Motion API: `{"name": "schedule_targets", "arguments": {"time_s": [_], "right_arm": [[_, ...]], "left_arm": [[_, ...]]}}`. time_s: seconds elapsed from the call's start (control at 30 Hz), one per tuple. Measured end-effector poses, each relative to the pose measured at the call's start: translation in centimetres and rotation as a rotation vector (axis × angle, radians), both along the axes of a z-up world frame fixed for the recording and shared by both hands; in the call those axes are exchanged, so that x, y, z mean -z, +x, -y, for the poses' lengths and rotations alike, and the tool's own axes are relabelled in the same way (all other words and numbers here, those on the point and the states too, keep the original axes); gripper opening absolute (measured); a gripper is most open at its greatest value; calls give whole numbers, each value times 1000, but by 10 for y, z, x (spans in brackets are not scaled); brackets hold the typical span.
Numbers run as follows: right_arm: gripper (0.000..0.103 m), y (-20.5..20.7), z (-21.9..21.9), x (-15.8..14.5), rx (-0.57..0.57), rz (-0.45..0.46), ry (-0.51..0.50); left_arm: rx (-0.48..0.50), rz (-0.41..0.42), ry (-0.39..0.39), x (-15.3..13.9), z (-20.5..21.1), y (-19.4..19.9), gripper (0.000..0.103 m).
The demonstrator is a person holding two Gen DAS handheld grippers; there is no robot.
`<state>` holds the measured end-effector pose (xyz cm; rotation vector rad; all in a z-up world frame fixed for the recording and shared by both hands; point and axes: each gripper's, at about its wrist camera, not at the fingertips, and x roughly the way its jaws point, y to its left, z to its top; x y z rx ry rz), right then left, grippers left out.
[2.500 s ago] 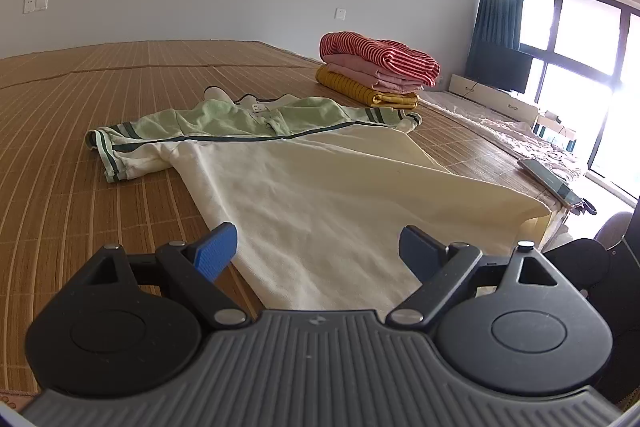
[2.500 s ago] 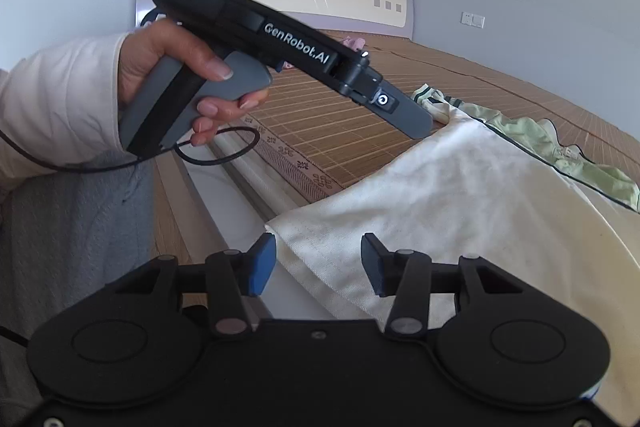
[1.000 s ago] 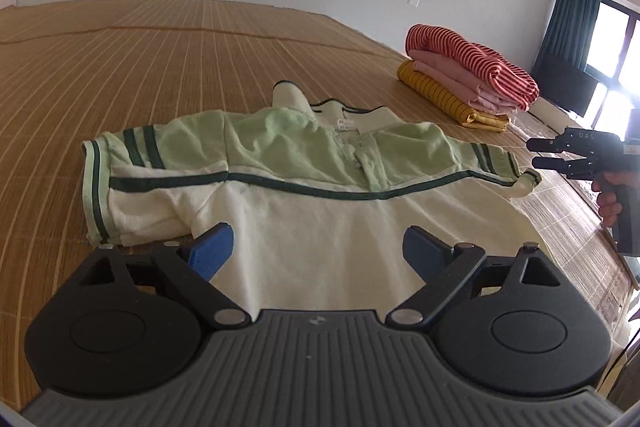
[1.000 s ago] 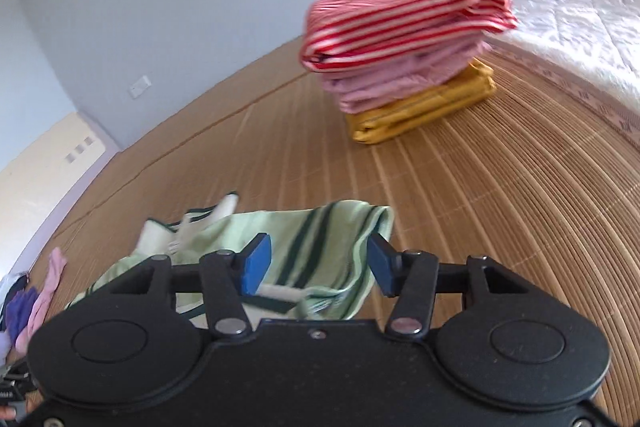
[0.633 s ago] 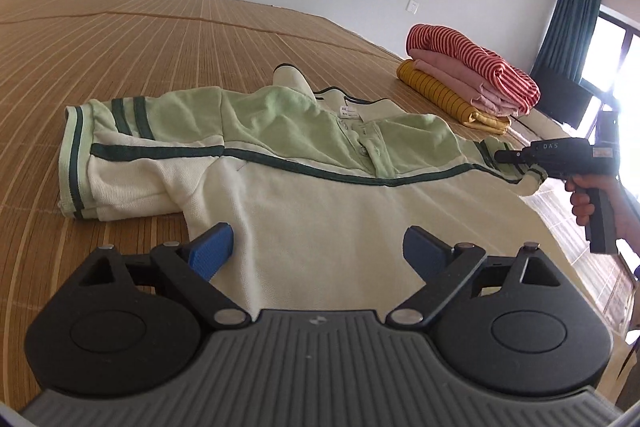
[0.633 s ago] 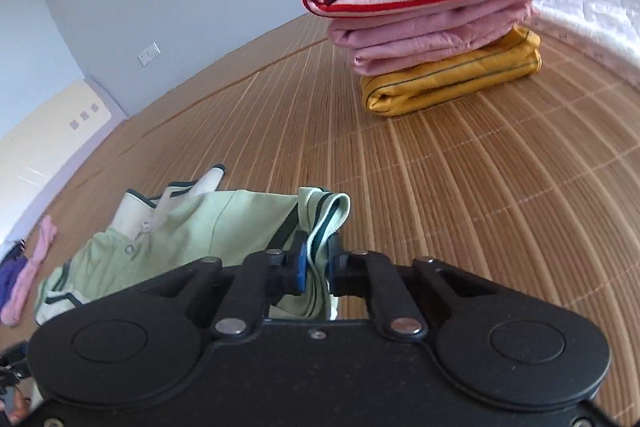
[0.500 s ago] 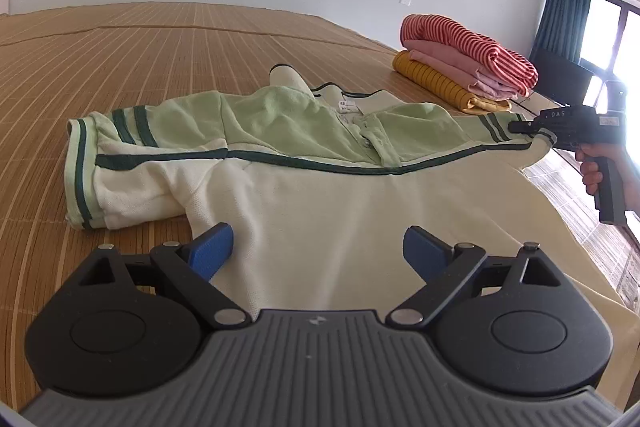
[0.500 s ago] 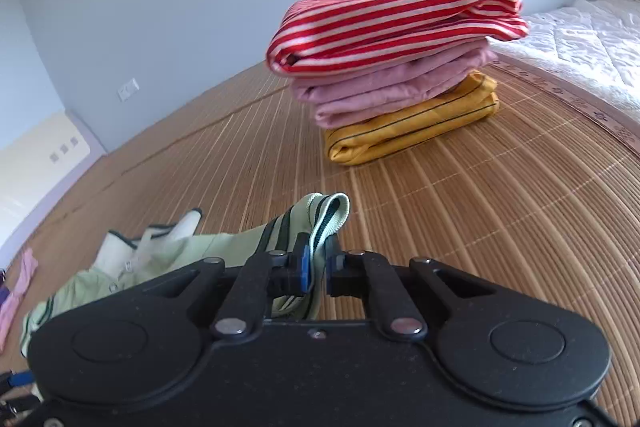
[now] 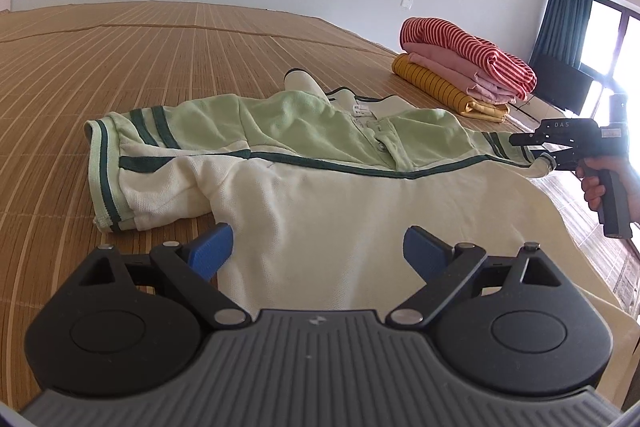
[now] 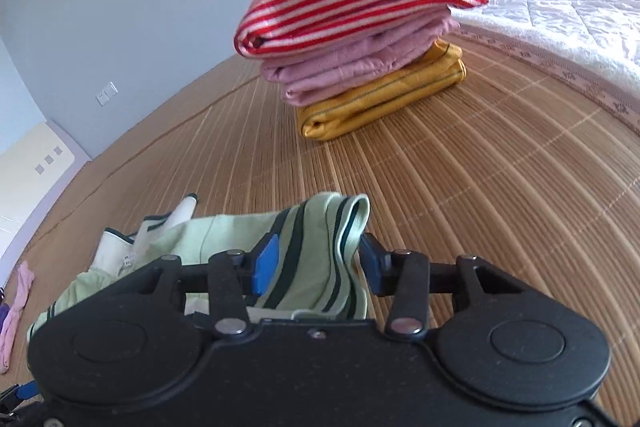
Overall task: Fold clothes
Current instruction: 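Lift the sleeve and fold it across the cream body, open right gripper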
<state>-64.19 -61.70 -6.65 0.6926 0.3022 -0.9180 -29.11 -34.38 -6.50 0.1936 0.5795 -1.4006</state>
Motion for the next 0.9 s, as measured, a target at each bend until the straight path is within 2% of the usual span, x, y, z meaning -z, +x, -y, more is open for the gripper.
{"name": "schedule_targets", "arguments": {"time_s": [0.07, 0.1, 0.13, 0.23, 0.33, 0.4, 0.5, 0.6, 0.67, 0.7, 0.8, 0.87, 0.9], "right_arm": [[22, 12, -5, -4, -24, -109, -57], [7, 15, -7, -6, -29, -125, -75], [7, 17, -9, -9, -34, -138, -93], [7, 19, -23, -29, -31, -68, -142], [7, 33, -51, -57, -81, -26, -255], [7, 51, -70, -69, -136, -9, -292], [7, 89, -86, -69, -205, -64, -336], [10, 130, -91, -52, -267, -151, -365], [17, 147, -93, -40, -296, -164, -390], [25, 151, -92, -37, -337, -156, -374], [38, 145, -85, -43, -430, -68, -240], [44, 127, -80, -53, -409, 13, -206], [50, 120, -78, -56, -393, 27, -195]], "left_arm": [[-1, 11, 1, 0, 0, -2, 95], [-3, 15, 1, 0, 0, -2, 95], [-5, 18, 1, 0, 0, -3, 95], [-6, 17, 2, 1, 0, -3, 95], [-6, 19, 6, 1, 0, -4, 95], [-4, 23, 9, 1, 1, -5, 95], [-3, 27, 12, 1, 1, -5, 95], [-3, 26, 11, 1, 1, -5, 95], [-1, 26, 12, 1, 1, -5, 95], [-1, 25, 12, 1, 1, -5, 95], [2, 18, 10, 0, 0, -4, 95], [3, 14, 7, 0, -1, -4, 95], [2, 12, 7, 0, -2, -4, 95]]}}
